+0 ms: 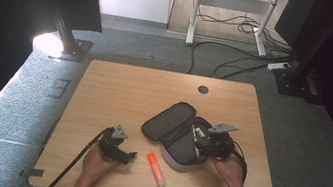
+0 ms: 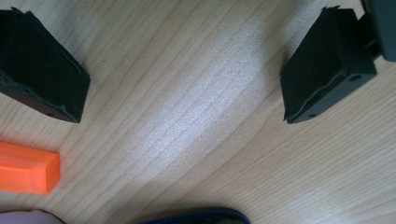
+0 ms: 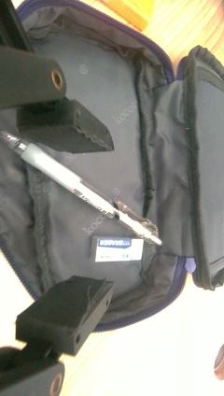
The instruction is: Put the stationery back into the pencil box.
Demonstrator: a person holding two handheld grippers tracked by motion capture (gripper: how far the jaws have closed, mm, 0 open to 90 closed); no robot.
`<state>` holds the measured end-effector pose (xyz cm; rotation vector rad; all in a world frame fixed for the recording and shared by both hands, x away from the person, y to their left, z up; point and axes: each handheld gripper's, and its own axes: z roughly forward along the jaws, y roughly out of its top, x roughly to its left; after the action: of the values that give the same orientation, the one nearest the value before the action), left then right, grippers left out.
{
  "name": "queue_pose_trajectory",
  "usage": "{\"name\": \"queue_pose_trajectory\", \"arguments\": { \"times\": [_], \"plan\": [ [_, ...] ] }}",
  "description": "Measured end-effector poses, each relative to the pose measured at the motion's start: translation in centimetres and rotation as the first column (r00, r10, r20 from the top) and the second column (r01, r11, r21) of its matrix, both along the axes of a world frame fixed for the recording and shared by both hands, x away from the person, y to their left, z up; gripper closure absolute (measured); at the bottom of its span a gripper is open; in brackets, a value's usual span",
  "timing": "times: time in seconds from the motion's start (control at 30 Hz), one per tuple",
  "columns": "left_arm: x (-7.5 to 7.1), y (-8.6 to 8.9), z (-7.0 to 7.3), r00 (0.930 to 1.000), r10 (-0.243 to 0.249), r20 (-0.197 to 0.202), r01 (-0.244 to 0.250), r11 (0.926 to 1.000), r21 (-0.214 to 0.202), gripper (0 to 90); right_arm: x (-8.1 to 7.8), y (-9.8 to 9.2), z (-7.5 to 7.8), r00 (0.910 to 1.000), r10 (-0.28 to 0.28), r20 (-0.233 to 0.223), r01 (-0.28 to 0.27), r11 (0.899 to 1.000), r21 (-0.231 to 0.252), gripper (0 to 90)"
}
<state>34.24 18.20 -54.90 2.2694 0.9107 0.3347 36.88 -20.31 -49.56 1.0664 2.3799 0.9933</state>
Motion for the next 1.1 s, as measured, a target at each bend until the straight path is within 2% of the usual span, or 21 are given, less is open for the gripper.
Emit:
{"name": "queue_pose_trajectory", "arguments": {
  "times": [0.23, 0.47, 0.87, 1.1],
  "plan": [
    [0.0, 0.0, 0.0, 1.0, 0.0, 0.0, 0.0, 1.0, 0.0, 1.1, -0.5, -0.8, 0.2, 0.9996, -0.027, 0.011, 0.027, 1.0, -0.014, 14.0],
    [0.0, 0.0, 0.0, 1.0, 0.0, 0.0, 0.0, 1.0, 0.0, 1.1, -1.0, -1.7, 0.4, 0.9995, -0.025, 0.019, 0.025, 0.999, -0.02, 11.9],
    [0.0, 0.0, 0.0, 1.0, 0.0, 0.0, 0.0, 1.0, 0.0, 1.0, -2.2, -3.4, 0.4, 0.9983, -0.042, 0.041, 0.043, 0.999, -0.025, 0.5],
    [0.0, 0.0, 0.0, 1.0, 0.0, 0.0, 0.0, 1.0, 0.0, 1.0, -3.0, -4.5, -0.1, 0.9972, -0.057, 0.048, 0.058, 0.998, -0.018, 0.0]
  ]
}}
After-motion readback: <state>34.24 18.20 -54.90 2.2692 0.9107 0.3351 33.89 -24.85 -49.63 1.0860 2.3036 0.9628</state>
